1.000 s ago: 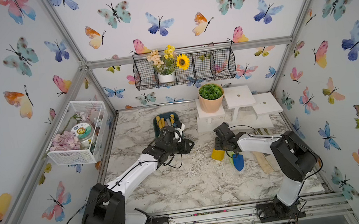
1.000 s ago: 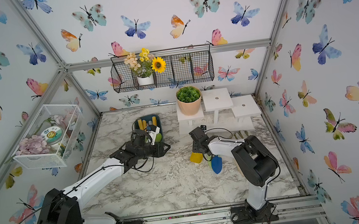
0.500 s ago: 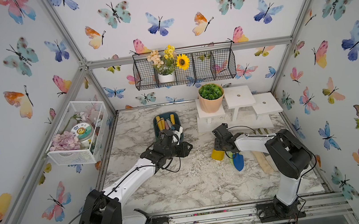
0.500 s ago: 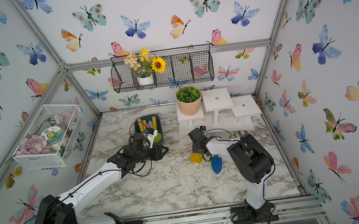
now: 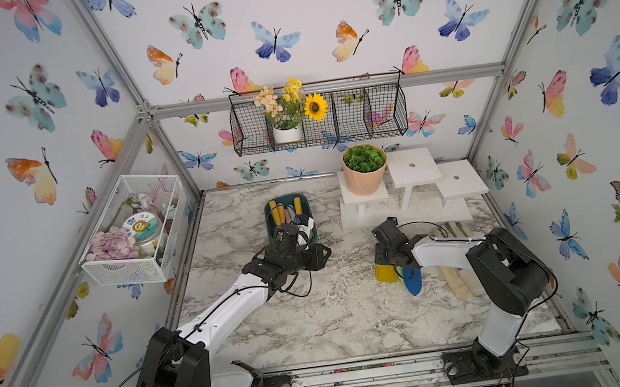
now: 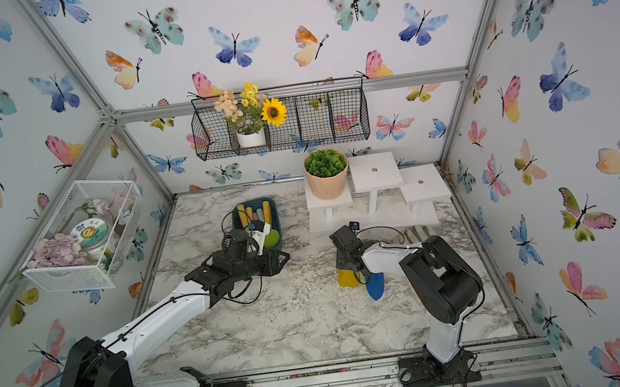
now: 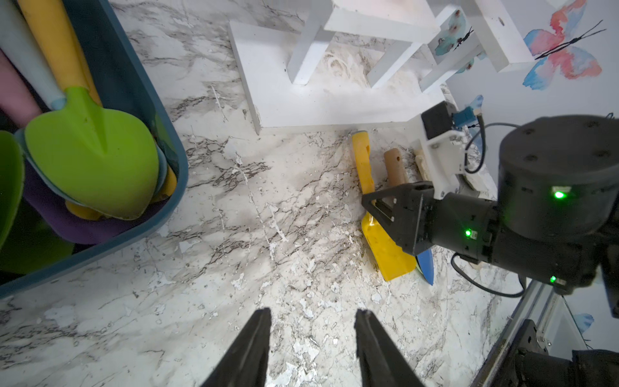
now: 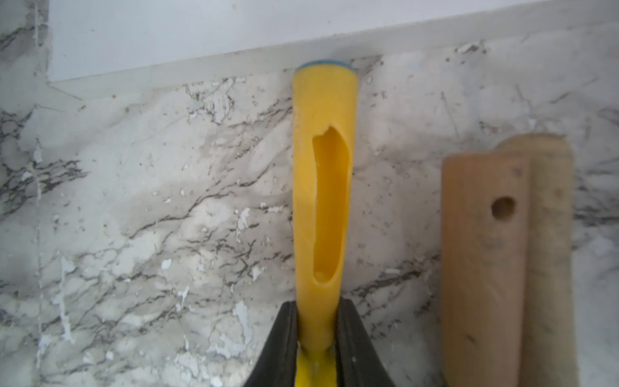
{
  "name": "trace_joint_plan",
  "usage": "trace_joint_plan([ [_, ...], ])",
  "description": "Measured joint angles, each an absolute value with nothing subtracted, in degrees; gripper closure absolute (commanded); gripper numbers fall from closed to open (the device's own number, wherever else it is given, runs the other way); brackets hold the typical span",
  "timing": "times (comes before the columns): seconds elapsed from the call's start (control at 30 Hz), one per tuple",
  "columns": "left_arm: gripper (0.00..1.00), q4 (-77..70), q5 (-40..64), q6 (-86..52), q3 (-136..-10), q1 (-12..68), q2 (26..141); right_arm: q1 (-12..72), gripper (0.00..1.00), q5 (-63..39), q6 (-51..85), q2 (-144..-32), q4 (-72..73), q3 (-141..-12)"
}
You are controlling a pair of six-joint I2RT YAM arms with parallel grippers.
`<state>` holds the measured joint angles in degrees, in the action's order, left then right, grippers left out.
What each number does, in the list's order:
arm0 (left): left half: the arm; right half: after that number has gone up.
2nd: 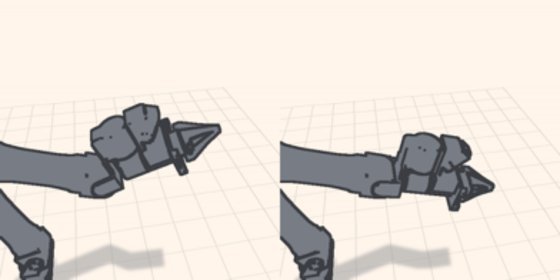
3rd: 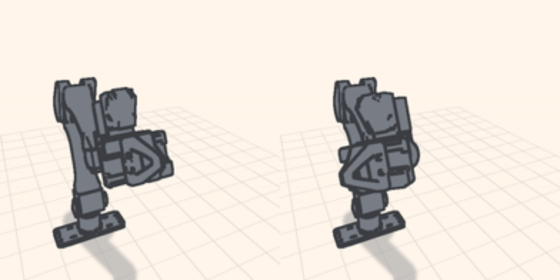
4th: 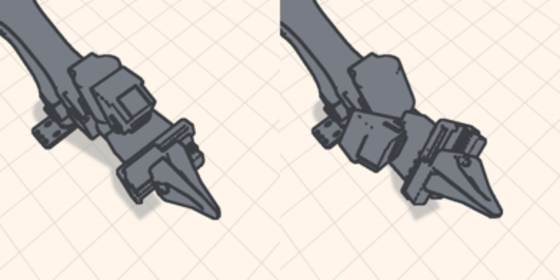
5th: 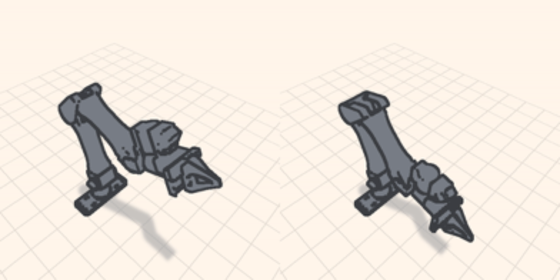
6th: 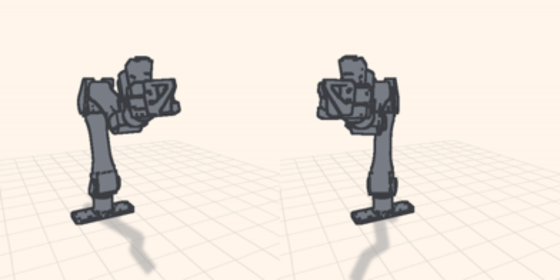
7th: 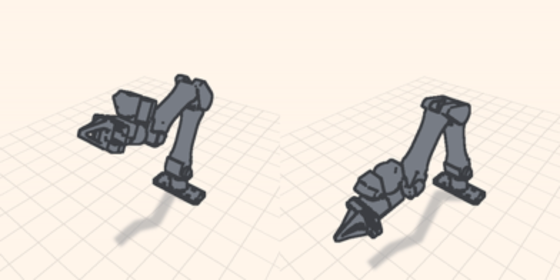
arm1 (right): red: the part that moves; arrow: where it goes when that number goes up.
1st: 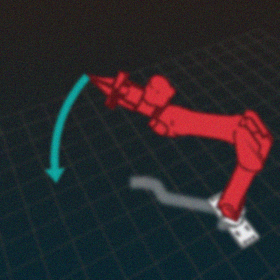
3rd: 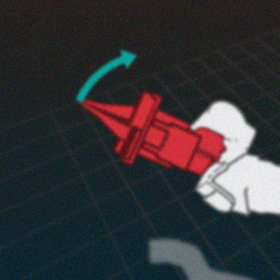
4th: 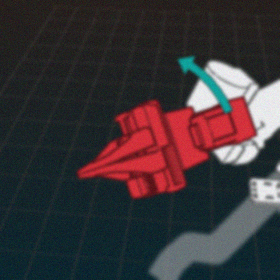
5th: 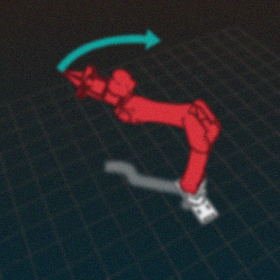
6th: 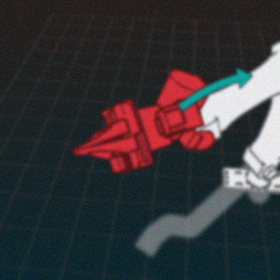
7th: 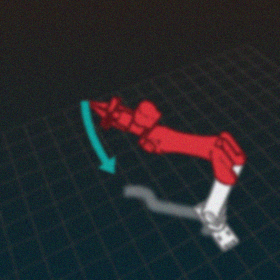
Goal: Put the shovel into the storage box
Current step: Pick up the shovel from the center of the board.
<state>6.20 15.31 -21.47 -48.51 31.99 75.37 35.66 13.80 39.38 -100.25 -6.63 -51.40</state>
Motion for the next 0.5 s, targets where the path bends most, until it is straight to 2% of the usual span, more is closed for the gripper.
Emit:
trace_joint_plan([
  [0.5,0.52,2.48,14.68,-25.12,-48.51,29.19,74.85,38.22,0.87,6.42,32.05,-88.16,-6.70,-45.43],
])
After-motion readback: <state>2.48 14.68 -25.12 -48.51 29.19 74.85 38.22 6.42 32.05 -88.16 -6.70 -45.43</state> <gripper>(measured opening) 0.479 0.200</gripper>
